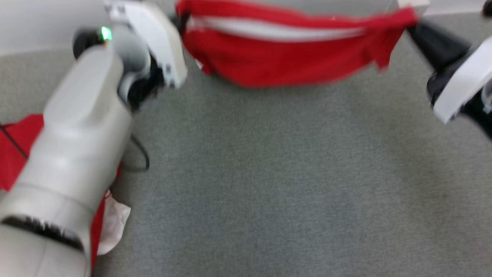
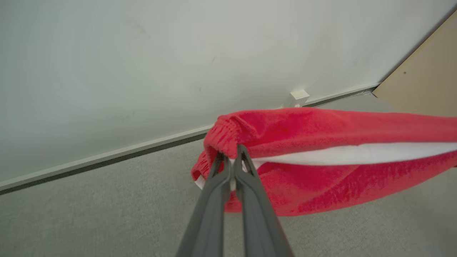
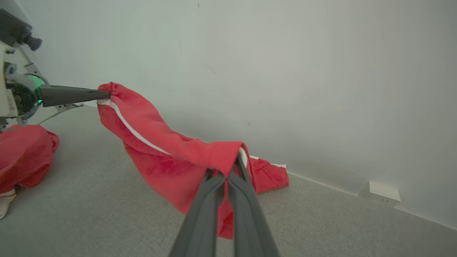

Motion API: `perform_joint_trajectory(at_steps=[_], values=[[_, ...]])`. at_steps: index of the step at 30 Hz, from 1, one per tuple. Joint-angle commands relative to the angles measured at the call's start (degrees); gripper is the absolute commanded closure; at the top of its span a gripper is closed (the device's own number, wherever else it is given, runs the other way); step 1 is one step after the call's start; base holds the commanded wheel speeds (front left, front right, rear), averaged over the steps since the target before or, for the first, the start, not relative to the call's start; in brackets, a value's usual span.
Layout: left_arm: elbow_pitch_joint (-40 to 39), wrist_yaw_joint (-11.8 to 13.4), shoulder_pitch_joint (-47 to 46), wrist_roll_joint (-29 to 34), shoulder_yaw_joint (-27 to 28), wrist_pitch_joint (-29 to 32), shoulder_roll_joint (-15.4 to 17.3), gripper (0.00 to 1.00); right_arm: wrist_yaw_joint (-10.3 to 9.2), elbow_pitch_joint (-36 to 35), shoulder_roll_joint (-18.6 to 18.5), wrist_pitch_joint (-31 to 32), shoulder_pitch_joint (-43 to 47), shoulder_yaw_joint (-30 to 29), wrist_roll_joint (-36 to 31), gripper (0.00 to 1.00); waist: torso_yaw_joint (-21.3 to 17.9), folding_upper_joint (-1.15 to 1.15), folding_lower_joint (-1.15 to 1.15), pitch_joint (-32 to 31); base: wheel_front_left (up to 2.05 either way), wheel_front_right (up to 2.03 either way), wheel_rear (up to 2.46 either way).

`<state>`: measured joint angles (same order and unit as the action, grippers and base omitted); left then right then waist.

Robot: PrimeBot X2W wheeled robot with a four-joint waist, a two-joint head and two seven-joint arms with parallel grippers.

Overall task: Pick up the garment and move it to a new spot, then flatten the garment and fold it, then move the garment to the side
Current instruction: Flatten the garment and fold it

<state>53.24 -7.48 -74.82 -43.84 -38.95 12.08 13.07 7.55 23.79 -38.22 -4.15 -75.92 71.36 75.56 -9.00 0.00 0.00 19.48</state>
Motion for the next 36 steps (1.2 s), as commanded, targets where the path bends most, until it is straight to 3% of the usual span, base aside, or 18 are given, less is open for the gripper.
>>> perform_joint_trajectory(at_steps=[1, 8, 14, 23, 30, 36], values=[[-0.9, 0.0, 2.2, -1.2, -0.5, 0.7, 0.7, 1.00, -0.12, -0.9, -1.2, 1.0, 1.6, 0.3, 0.7, 1.00, -0.7, 0.00, 0.00, -2.9, 0.00, 0.00, 0.00], [-11.5, 0.0, 17.1, -10.5, -6.3, 12.2, 6.8, 1.00, -0.12, -9.1, -6.5, 12.5, 13.3, 1.9, 5.1, 1.00, -1.1, 0.00, 0.00, -11.1, 0.00, 0.00, 0.00], [-21.5, 0.6, 28.3, -17.8, -7.0, 21.3, 11.8, 1.00, -0.12, -14.4, -10.5, 20.5, 23.5, 2.0, 7.4, 1.00, -0.7, 0.00, 0.00, -16.3, 0.00, 0.00, 0.00], [-43.2, 7.3, 43.0, -23.1, -9.0, 29.0, 19.5, 1.00, -0.12, -25.0, -20.3, 28.1, 33.7, 2.0, 11.9, 1.00, 0.5, 0.00, 0.00, -19.9, 0.00, 0.00, 0.00], [-54.8, 13.0, 45.8, -25.7, -7.4, 32.0, 23.3, 1.00, -0.12, -29.8, -25.9, 30.5, 33.9, 1.0, 14.5, 1.00, 1.6, 0.00, 0.00, -19.7, 0.00, 0.00, 0.00], [-53.7, 13.8, 39.3, -28.9, -6.8, 39.2, 21.8, 1.00, -0.12, -27.0, -24.1, 34.5, 29.3, -1.4, 19.0, 1.00, 3.4, 0.00, 0.00, -16.3, 0.00, 0.00, 0.00]])
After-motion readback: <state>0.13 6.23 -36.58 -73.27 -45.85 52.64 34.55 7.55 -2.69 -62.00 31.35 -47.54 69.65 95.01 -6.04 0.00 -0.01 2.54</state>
